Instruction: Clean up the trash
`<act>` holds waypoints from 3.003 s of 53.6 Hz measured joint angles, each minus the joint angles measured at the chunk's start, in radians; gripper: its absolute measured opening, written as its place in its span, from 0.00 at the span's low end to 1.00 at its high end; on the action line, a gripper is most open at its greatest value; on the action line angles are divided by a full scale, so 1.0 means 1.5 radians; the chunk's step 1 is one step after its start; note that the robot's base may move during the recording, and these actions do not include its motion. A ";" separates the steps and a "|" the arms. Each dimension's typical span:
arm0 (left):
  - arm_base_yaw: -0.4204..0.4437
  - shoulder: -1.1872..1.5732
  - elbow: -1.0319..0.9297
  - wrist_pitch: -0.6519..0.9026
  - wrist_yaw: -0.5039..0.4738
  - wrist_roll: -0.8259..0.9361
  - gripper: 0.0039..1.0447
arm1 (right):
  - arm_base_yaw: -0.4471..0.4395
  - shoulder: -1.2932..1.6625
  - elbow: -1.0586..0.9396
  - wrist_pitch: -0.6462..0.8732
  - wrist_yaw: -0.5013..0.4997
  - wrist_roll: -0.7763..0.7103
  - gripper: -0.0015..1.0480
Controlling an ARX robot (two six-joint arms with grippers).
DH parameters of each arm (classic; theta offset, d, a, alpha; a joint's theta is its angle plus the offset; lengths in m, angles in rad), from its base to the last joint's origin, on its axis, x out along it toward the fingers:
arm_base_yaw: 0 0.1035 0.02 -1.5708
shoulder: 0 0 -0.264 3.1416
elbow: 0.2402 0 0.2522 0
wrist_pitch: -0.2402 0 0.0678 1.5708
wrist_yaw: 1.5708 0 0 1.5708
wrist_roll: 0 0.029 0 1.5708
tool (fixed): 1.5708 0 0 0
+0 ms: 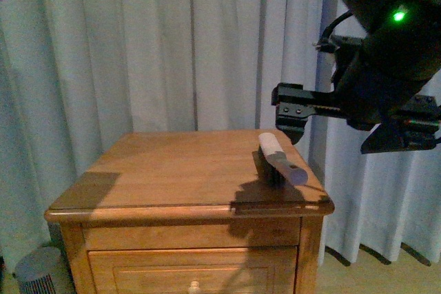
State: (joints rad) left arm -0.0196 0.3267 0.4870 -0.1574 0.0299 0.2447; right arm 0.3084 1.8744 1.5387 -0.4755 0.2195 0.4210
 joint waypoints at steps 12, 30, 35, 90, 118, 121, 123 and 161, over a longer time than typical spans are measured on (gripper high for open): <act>0.000 0.000 0.000 0.000 0.000 0.000 0.27 | 0.004 0.088 0.085 -0.002 0.004 0.032 0.93; 0.000 0.000 0.000 0.000 0.000 0.000 0.27 | 0.015 0.163 0.147 -0.014 0.006 0.054 0.93; 0.000 0.000 0.000 0.000 0.000 0.000 0.27 | 0.016 0.174 0.157 -0.017 0.010 0.055 0.93; 0.000 0.000 0.000 0.000 0.000 0.000 0.27 | 0.017 0.157 0.126 0.022 0.021 0.029 0.20; 0.000 0.000 0.000 0.000 0.000 0.000 0.27 | 0.015 -0.246 -0.161 0.255 0.069 -0.147 0.20; 0.000 0.000 0.000 0.000 0.000 0.000 0.27 | 0.015 -0.288 -0.196 0.262 0.070 -0.155 0.20; 0.000 0.000 0.000 0.000 0.000 0.000 0.27 | 0.015 -0.313 -0.218 0.267 0.072 -0.160 0.20; 0.000 0.000 0.000 0.000 0.000 0.000 0.27 | 0.052 -0.809 -0.606 0.267 0.224 -0.220 0.20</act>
State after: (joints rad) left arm -0.0196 0.3267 0.4870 -0.1574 0.0299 0.2447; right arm 0.3862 0.6601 0.6296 -0.0750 0.5552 0.0902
